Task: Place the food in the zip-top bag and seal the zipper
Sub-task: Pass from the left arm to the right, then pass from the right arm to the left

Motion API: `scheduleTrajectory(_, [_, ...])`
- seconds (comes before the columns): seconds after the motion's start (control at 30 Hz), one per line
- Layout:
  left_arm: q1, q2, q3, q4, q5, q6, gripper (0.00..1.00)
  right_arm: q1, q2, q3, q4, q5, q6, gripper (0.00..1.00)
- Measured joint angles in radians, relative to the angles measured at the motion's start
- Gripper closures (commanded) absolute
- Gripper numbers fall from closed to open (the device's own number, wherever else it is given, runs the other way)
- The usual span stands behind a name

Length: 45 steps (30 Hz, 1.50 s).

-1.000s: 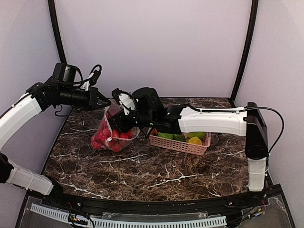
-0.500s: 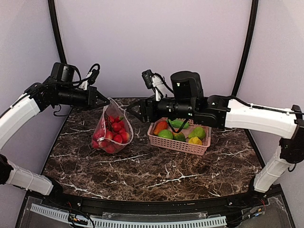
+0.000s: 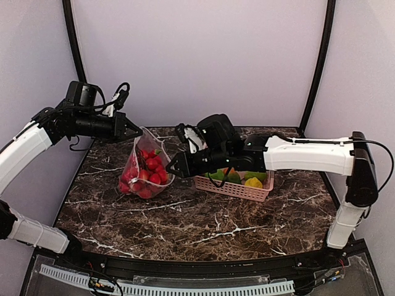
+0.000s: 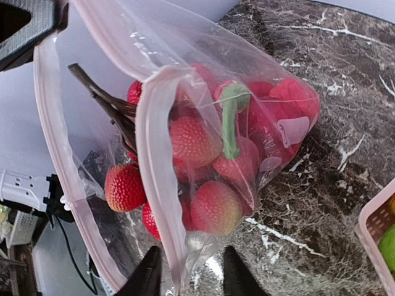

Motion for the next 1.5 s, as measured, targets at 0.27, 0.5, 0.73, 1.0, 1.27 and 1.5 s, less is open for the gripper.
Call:
scheduleTrajectory(0.27, [0.0, -0.003, 0.016, -0.025, -0.016, 0.033, 0.99, 0.001, 0.01, 0.049, -0.003, -0.094, 0.01, 1.0])
scheduleTrajectory(0.5, [0.004, -0.001, 0.186, -0.166, -0.029, 0.132, 0.98, 0.026, -0.091, 0.069, 0.047, -0.155, 0.022, 1.0])
scheduleTrajectory(0.73, [0.004, 0.005, 0.178, -0.196, 0.031, 0.191, 0.24, 0.042, -0.176, 0.012, 0.175, -0.116, 0.113, 1.0])
scheduleTrajectory(1.0, [0.004, -0.193, -0.111, -0.092, 0.011, 0.207, 0.01, 0.045, -0.138, -0.061, 0.173, 0.097, 0.209, 1.0])
scheduleTrajectory(1.27, [0.004, -0.46, -0.427, 0.084, 0.069, 0.116, 0.05, 0.045, -0.117, -0.041, 0.172, 0.18, 0.219, 1.0])
scheduleTrajectory(1.5, [0.004, -0.46, -0.616, 0.24, 0.085, -0.001, 0.34, 0.045, -0.116, -0.041, 0.172, 0.184, 0.228, 1.0])
